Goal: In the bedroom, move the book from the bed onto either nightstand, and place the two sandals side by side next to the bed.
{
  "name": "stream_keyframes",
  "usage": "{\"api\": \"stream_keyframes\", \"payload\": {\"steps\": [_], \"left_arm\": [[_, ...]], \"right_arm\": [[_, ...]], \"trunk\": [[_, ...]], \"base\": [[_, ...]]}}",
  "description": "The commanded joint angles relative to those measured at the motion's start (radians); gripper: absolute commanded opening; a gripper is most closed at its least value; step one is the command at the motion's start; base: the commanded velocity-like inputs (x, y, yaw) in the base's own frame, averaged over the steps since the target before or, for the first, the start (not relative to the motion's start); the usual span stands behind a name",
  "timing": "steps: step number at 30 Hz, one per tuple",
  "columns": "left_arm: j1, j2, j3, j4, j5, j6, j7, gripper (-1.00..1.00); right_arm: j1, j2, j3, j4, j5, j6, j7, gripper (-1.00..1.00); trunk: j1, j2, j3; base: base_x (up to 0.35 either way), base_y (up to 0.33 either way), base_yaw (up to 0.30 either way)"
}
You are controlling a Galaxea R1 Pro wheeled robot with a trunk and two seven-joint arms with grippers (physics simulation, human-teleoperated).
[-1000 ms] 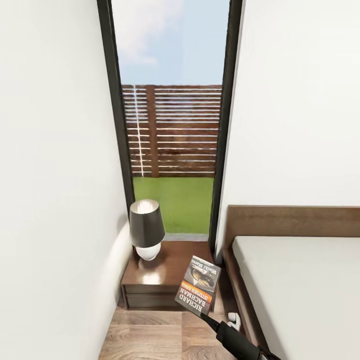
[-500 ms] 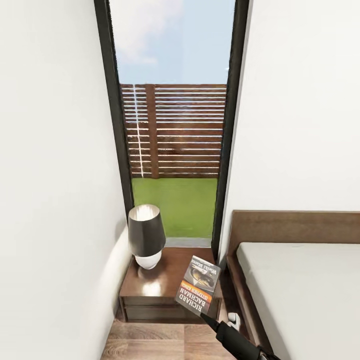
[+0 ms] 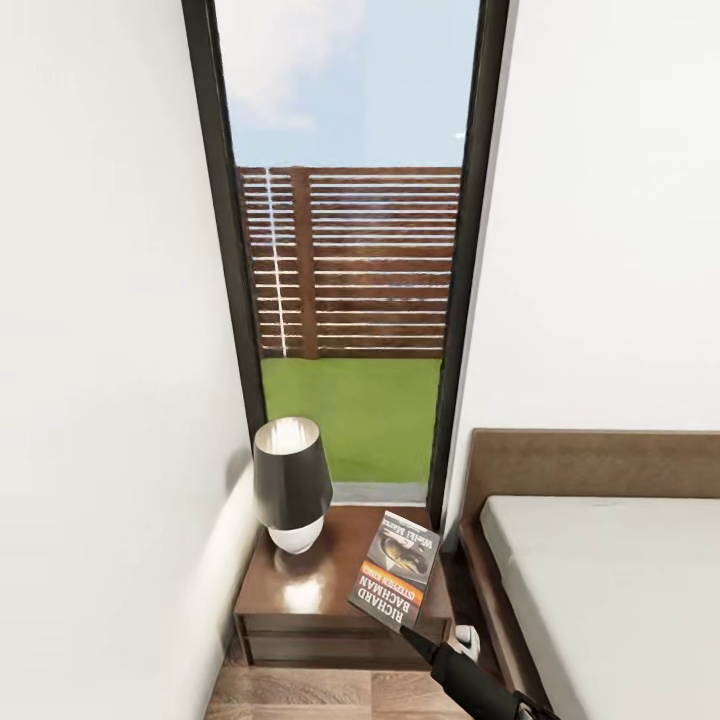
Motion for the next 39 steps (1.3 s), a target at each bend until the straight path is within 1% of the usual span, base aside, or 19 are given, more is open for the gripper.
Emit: {"api": "stream_keyframes", "payload": {"steps": [1, 11, 21, 39], "left_arm": [[0.000, 0.001, -0.006, -0.002, 0.010, 0.006, -0.001, 1.00], [0.000, 0.001, -0.006, -0.002, 0.010, 0.005, -0.001, 1.00], [0.001, 0.001, -0.006, -0.002, 0.009, 0.005, -0.001, 1.00], [0.001, 0.001, -0.006, -0.002, 0.009, 0.004, -0.001, 1.00]], "right_arm": [[0.000, 0.001, -0.009, -0.003, 0.008, 0.010, 0.004, -1.00], [0.000, -0.003, -0.004, -0.005, 0.011, 0.015, -0.011, -1.00], [0.000, -0.002, -0.009, -0.004, 0.008, 0.011, 0.000, -1.00], [0.000, -0.002, -0.011, -0.003, 0.008, 0.010, -0.004, -1.00]], "trunk": [[0.000, -0.001, 0.000], [0.000, -0.001, 0.000], [0.000, -0.001, 0.000], [0.000, -0.001, -0.005]], "base": [[0.044, 0.003, 0.000], [0.014, 0.001, 0.000], [0.000, 0.000, 0.000], [0.000, 0.000, 0.000]]}}
